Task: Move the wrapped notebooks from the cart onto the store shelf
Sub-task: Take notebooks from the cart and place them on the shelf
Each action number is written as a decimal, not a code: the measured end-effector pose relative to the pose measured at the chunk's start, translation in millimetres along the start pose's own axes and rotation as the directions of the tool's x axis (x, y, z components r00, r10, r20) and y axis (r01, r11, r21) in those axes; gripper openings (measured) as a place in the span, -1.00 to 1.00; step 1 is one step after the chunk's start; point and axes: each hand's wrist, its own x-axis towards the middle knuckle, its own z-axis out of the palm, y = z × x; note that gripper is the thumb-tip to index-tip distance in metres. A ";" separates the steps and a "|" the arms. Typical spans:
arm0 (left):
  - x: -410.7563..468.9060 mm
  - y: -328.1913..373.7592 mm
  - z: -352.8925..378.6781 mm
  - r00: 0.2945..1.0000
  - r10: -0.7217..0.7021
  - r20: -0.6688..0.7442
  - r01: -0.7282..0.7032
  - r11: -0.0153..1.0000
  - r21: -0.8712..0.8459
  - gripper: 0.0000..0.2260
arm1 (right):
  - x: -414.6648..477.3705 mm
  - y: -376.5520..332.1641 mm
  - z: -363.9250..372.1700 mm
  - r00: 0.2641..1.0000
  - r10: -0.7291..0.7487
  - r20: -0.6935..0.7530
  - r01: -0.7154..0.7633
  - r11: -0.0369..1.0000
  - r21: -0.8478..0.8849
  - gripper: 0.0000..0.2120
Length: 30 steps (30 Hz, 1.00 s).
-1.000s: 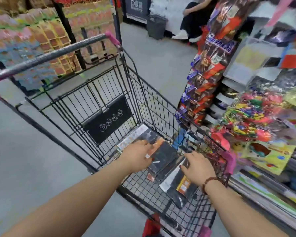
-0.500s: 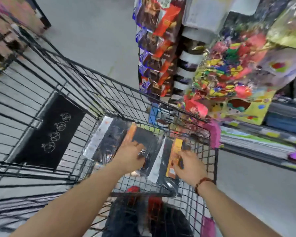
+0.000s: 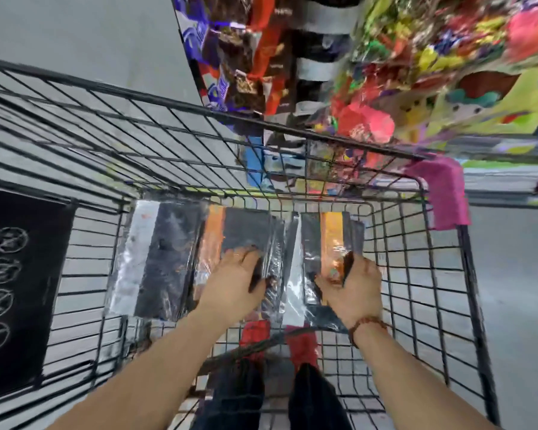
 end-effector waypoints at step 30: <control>9.2 23.8 21.8 0.968 -0.249 0.018 0.178 0.637 -0.750 -0.81 | -30.2 -36.5 26.7 0.978 0.173 0.114 -0.196 0.593 0.781 -0.82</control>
